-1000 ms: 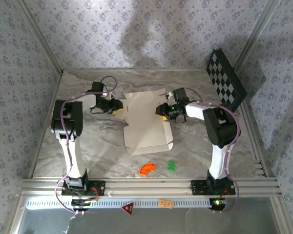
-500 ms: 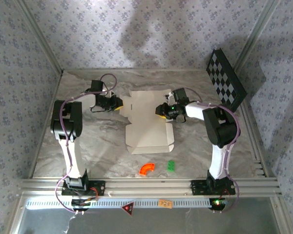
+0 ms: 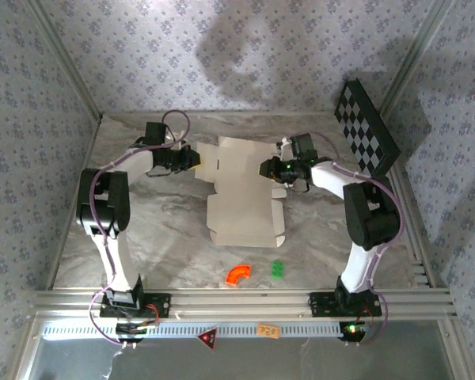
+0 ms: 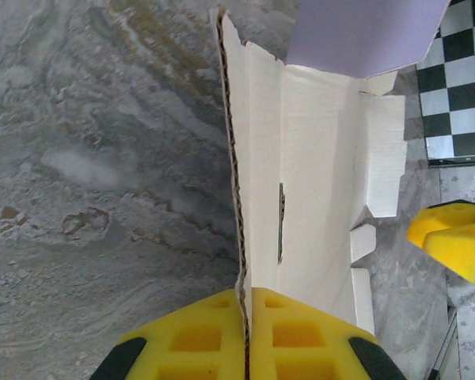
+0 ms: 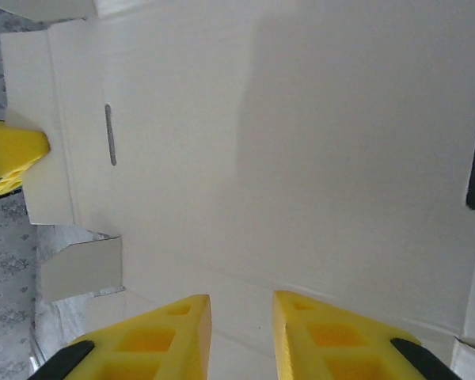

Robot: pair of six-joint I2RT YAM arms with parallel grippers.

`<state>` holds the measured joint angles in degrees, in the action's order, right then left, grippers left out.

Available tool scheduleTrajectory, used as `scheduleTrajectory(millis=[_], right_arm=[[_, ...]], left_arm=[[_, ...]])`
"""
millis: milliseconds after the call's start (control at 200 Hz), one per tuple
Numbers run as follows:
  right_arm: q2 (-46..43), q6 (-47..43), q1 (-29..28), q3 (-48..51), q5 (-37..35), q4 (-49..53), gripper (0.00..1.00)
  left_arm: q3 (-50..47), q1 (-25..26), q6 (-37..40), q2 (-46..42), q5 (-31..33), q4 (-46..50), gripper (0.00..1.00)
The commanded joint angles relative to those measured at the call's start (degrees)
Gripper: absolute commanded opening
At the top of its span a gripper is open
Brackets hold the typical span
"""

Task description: Fold the paper box

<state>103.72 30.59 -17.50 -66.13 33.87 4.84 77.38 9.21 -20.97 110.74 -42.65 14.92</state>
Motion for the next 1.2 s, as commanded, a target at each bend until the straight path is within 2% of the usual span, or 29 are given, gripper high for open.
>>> scheduleTrajectory(millis=[0, 115, 175, 360, 505, 685, 835, 1054, 1194], right_arm=[[-5.20, -5.41, 0.72, -1.69, -1.81, 4.25, 0.28], [-11.30, -9.00, 1.61, 1.58, -0.99, 0.59, 0.31], [-14.19, -11.16, 2.40, 1.61, -0.39, 0.82, 0.33], [-19.30, -18.09, 4.85, -6.39, -1.08, 11.98, 0.36], [-25.64, -18.57, 7.03, -4.55, -0.29, 6.40, 0.36], [-31.20, -27.33, 7.02, -5.60, 0.58, 5.59, 0.41], [-33.39, -39.61, 5.88, -10.07, 6.57, 10.71, 0.52], [-31.59, -57.22, 4.62, -19.91, 13.90, 26.79, 0.55], [-31.28, -65.34, 4.15, -24.28, 16.56, 35.99, 0.63]], left_arm=[[0.69, 1.13, 4.30, -5.97, -0.13, -3.55, 0.06], [-1.34, 1.50, 6.98, -8.70, -2.09, -7.73, 0.05], [-1.28, 1.51, 8.31, -9.83, -3.94, -7.94, 0.01], [0.14, 2.14, 13.25, -15.84, -7.20, -3.54, 0.00], [2.22, 2.30, 17.28, -20.03, -10.34, 1.26, 0.00], [3.39, 3.21, 24.19, -24.95, -15.11, 6.45, 0.00], [5.48, 3.84, 31.92, -29.60, -18.47, 14.55, 0.00], [7.28, 4.10, 40.51, -34.07, -21.86, 23.27, 0.00], [5.86, 4.32, 45.00, -37.90, -22.54, 25.43, 0.00]])
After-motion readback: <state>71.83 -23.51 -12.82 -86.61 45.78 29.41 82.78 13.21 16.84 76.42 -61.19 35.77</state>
